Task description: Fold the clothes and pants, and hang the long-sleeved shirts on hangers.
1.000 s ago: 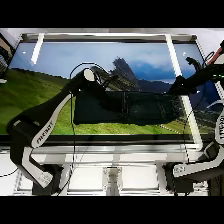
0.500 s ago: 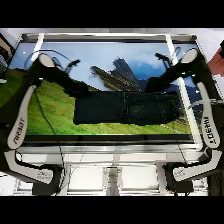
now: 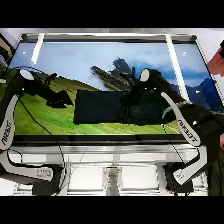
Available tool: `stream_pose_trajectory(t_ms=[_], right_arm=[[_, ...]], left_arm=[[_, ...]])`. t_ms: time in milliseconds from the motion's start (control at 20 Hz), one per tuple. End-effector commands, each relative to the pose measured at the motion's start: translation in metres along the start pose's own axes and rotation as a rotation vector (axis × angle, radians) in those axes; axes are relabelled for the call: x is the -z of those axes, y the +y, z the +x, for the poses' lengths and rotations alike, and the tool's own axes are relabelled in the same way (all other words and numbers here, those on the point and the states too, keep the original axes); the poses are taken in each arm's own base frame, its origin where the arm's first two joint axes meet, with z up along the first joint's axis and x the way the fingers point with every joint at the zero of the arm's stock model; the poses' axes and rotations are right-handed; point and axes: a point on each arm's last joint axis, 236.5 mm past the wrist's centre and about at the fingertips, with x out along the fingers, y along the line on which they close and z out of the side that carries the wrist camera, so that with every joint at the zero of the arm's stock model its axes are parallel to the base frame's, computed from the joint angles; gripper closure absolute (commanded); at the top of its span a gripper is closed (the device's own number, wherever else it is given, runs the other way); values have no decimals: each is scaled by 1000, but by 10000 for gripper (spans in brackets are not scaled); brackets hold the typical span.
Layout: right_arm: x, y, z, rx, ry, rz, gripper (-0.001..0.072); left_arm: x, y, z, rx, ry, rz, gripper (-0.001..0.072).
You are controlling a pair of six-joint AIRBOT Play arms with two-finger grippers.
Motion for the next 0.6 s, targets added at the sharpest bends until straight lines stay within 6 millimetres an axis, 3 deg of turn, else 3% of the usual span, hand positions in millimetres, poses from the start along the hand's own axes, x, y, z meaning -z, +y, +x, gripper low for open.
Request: stream_pose_trajectory(t_ms=[0,300,350,400,550], right_arm=[[2,3,33,9,40,39,464],[13,-8,62,9,104,132,469],[13,-7,61,6,105,132,469],[15,-4,59,-3,120,131,469],[14,5,40,-17,150,90,468]], left_arm=[[1,14,9,-10,-16,-31,198],[-5,17,13,-15,-46,-38,198],[-5,17,13,-15,-46,-38,151],[-6,17,13,-16,-47,-38,52],[-12,17,15,-23,-70,-33,16]])
